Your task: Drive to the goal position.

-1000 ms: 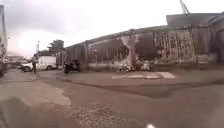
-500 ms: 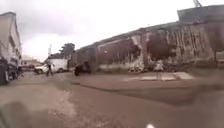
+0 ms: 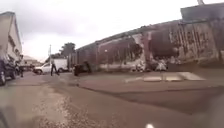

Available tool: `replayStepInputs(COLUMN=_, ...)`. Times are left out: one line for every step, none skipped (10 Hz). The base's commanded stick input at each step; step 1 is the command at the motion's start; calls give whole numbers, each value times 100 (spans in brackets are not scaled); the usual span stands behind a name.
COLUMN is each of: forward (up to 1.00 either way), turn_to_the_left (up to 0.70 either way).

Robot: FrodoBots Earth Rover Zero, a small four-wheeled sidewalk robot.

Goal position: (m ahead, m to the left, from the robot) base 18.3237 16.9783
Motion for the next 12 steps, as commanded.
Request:
replayStepInputs(forward=44, turn_to_the_left=0)
replayStepInputs(forward=44, turn_to_the_left=6)
replayStepInputs(forward=44, turn_to_the_left=38)
replayStepInputs(forward=35, turn_to_the_left=48)
replayStepInputs(forward=24, turn_to_the_left=48)
replayStepInputs(forward=15, turn_to_the_left=31)
replayStepInputs(forward=6, turn_to_the_left=60)
replayStepInputs(forward=0, turn_to_the_left=85)
replayStepInputs(forward=0, turn_to_the_left=85)
replayStepInputs(forward=0, turn_to_the_left=85)
replayStepInputs(forward=0, turn_to_the_left=85)
replayStepInputs(forward=0, turn_to_the_left=85)
